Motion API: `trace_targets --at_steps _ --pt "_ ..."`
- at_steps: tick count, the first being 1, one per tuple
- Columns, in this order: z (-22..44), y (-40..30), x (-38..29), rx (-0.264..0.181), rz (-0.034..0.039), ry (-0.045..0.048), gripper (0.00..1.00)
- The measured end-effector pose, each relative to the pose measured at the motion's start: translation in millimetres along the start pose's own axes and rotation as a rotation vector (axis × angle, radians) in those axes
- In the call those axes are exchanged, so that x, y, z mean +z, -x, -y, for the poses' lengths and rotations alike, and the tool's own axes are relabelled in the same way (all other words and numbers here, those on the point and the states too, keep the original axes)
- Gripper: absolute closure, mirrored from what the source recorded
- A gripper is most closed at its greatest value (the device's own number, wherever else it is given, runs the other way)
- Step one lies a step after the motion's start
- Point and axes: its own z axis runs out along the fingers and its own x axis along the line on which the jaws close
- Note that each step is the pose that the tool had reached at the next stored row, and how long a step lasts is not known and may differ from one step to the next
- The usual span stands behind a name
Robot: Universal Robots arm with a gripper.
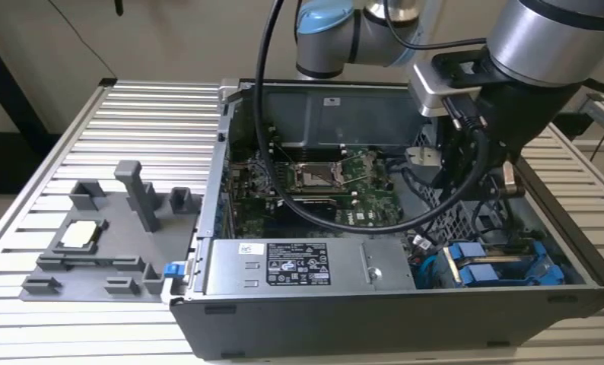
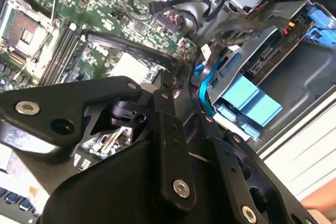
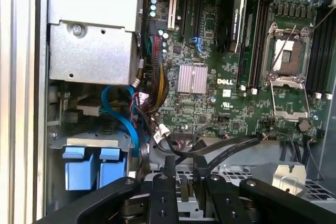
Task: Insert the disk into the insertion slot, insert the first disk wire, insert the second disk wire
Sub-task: 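Insert the first disk wire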
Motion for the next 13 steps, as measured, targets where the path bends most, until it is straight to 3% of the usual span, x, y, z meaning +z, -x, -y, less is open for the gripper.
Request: trace_targets --at_steps 2,5,9,13 --pt "-0.1 0.4 0.0 0.0 0.0008 -0.0023 0.72" --pt "0.1 0.8 -1.2 -0.001 0.0122 -0.0103 0.72" --pt "0.3 1.8 -6.3 -0.002 0.0158 -0.012 0.72" --pt "0.2 2.4 -5.6 -0.002 0.0178 -0.0188 0.72"
